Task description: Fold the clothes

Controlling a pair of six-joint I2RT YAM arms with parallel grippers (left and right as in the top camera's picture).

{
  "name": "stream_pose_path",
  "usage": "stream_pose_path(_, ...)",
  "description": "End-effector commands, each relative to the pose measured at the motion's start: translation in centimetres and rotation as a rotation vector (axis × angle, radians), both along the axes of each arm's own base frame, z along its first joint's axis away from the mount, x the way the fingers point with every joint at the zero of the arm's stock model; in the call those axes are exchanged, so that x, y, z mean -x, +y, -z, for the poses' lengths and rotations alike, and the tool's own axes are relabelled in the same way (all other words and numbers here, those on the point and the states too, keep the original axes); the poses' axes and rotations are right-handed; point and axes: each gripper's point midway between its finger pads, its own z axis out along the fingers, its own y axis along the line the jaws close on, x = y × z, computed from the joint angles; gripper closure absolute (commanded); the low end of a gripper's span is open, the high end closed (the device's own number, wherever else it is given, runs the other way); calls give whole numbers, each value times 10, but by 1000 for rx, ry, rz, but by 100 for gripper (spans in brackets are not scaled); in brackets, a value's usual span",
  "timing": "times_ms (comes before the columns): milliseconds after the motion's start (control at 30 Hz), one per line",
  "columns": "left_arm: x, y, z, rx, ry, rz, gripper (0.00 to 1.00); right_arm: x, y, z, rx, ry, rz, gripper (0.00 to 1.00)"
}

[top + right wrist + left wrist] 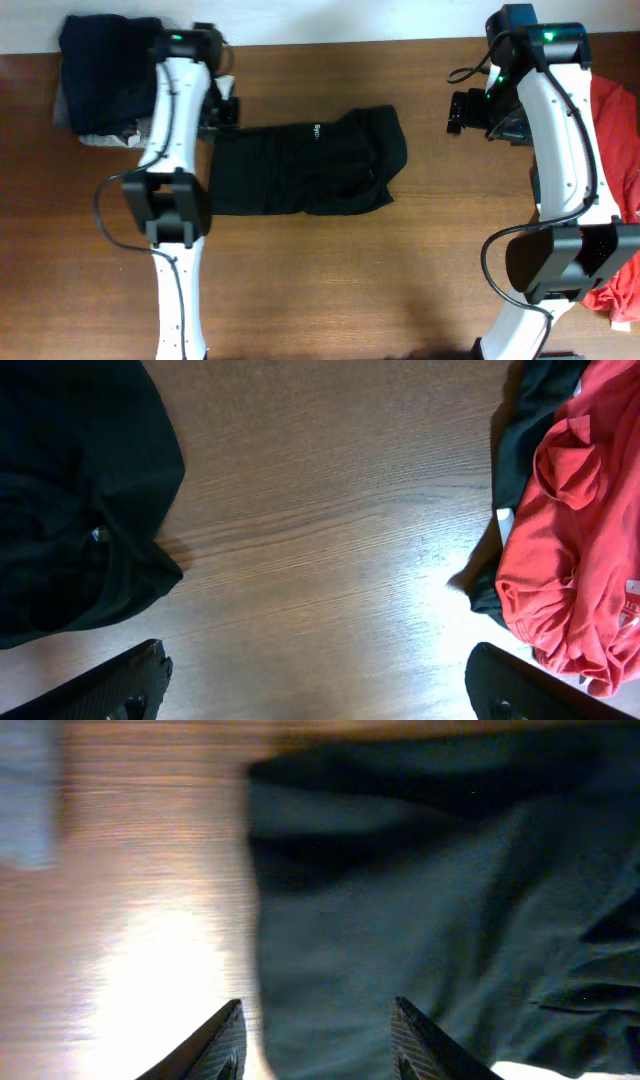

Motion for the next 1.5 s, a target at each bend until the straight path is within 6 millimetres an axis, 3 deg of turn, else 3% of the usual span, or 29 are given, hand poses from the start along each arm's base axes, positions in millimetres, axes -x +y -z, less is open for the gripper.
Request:
stream_pose_path(0, -7, 12, -41, 48, -106, -4, 53, 3, 2, -5, -4, -11, 1, 1)
stream_pose_path(33, -8, 16, -44, 47, -115, -6, 52, 3, 2, -5, -4, -11, 1, 1)
stream_pose_path(200, -1, 41, -39, 43, -81, -59, 15, 4, 2, -4, -3, -6, 1, 1)
stream_pose_path(367, 15, 48, -14, 152, 15, -15, 1, 4, 2, -4, -3, -4, 1, 1)
stream_pose_path(633, 18, 9, 11, 561, -21, 180, 1, 3, 2, -5, -3, -10, 0, 1)
stream_pose_path(1033, 43, 5, 71, 593, 70, 153, 1, 3, 2, -5, -3, -10, 1, 1)
stream_pose_path(1167, 48, 1, 78, 613, 81, 145, 1, 3, 2, -5, -3, -10, 1, 1)
stream_pose_path(1467, 63, -27, 87, 693, 127, 138, 1, -1, 2, -5, -4, -25, 1, 1)
